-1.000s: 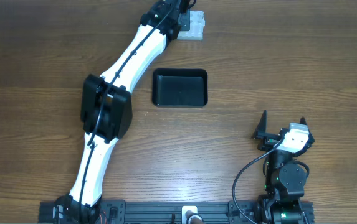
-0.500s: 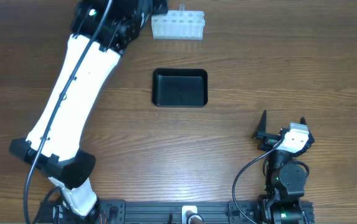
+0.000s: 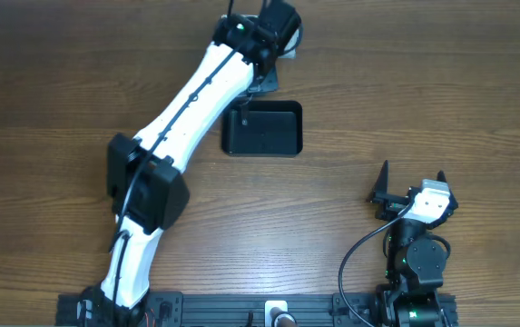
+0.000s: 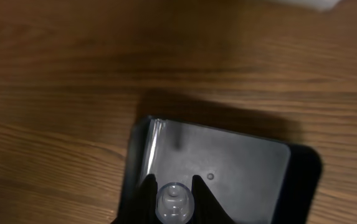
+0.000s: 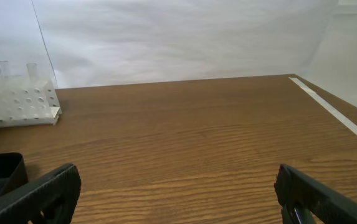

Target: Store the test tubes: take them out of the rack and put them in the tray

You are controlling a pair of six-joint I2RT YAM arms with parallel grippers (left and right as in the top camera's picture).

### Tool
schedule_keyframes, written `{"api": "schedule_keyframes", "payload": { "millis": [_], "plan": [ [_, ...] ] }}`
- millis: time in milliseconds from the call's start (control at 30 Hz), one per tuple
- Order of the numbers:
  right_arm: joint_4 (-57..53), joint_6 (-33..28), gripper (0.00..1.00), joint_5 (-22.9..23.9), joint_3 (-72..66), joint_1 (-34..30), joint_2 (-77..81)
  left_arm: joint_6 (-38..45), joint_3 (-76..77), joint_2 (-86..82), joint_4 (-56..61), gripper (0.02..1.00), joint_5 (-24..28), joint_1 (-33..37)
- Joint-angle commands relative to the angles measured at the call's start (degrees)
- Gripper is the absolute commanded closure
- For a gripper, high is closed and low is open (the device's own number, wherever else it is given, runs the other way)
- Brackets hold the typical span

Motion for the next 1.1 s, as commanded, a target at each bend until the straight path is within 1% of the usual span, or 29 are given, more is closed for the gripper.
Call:
{"api": "schedule_keyframes", "payload": {
  "millis": [33,467,567,633,733,800,867,967,1033,1100],
  "plan": [
    [-0.02,0.15,0.007,0.15,-0.33,-0.15,-0.52,-1.29,0.24,2.40,0.31,0.956,1.03,0.26],
    [-0.02,0.15,0.007,0.15,-0.33,-0.15,-0.52,-0.66,0.24,7.26,-0.04,0.945,1.81,0.44],
    [-0.02,0.15,0.007,0.15,-0.33,-0.15,-0.52,-0.66,0.22,8.57,-1.66,0.923,3.91,0.98],
    [-0.02,0.15,0.009,0.15,-0.33,-0.15,-0.52,-0.68,0.13,8.92,-2.29,0.866,4.90,1.14],
    [-0.04,0.15,0.007,0.15,-0.33,-0.15,-0.52,-0.66,0.07,8.22,-2.23,0.737,4.70,1.11],
    [-0.02,0.15,0.009,0.15,-0.33,-0.15,-0.52,-0.66,0.04,6.54,-1.84,0.619,3.48,1.11],
    [-0.04,0.15,0.009,0.15,-0.33,-0.15,-0.52,-0.66,0.04,3.72,-1.09,0.498,1.14,1.11],
    [-0.02,0.15,0.007,0.15,-0.33,-0.15,-0.52,-0.63,0.02,-2.82,-0.13,0.378,-4.09,1.11],
    [-0.04,0.15,0.009,0.15,-0.33,-0.15,-0.52,0.74,-0.11,-8.04,1.33,0.343,-7.67,1.18],
    [-0.04,0.15,0.007,0.15,-0.33,-0.15,-0.52,6.27,-1.81,-14.40,6.64,0.316,-10.69,1.25]
  ]
}}
